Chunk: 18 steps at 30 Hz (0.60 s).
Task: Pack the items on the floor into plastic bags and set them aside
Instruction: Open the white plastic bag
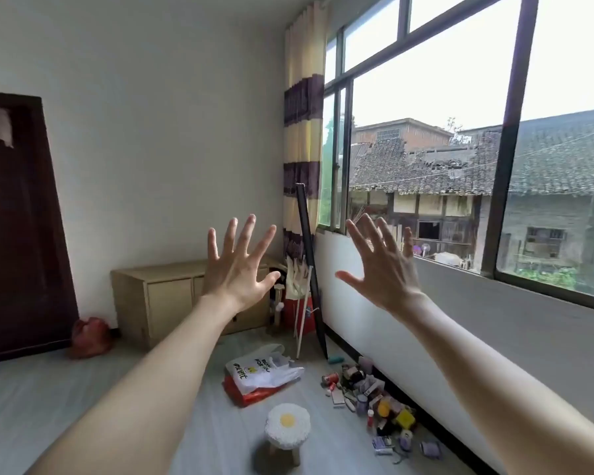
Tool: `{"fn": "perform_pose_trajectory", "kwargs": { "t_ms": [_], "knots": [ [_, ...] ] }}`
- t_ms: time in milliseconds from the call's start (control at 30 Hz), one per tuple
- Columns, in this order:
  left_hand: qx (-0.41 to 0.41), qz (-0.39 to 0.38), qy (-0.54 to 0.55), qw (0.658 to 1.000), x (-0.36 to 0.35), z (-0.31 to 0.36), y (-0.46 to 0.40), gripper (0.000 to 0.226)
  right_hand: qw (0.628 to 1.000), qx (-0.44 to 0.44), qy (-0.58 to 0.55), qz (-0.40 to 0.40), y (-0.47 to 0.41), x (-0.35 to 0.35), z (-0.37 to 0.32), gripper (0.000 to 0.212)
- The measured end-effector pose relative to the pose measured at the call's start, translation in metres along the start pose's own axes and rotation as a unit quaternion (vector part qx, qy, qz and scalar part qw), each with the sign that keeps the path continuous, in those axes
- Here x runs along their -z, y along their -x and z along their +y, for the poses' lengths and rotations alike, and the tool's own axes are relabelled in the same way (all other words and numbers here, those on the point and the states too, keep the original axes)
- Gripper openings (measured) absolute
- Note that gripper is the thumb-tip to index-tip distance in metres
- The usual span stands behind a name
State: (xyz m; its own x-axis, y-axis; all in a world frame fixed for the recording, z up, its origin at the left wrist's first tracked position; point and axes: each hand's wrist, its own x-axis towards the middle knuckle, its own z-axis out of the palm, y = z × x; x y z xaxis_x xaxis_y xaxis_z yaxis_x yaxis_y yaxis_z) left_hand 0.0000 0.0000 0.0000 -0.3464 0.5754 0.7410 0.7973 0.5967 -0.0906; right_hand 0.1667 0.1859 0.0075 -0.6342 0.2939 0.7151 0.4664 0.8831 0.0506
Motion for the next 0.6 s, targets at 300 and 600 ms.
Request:
{"fn": "perform_pose_trajectory", "kwargs": {
  "t_ms": [300,600],
  "knots": [
    [0.001,-0.106,-0.042,0.993,-0.098,0.046,0.002,0.076,0.997,-0.002,0.033,-0.076,0.013,-0.090,0.043,0.090],
    [-0.008,-0.141,-0.013,0.990,-0.238,0.034,-0.040,0.073,0.993,-0.036,0.001,-0.115,-0.026,-0.220,0.079,0.088]
  ]
}}
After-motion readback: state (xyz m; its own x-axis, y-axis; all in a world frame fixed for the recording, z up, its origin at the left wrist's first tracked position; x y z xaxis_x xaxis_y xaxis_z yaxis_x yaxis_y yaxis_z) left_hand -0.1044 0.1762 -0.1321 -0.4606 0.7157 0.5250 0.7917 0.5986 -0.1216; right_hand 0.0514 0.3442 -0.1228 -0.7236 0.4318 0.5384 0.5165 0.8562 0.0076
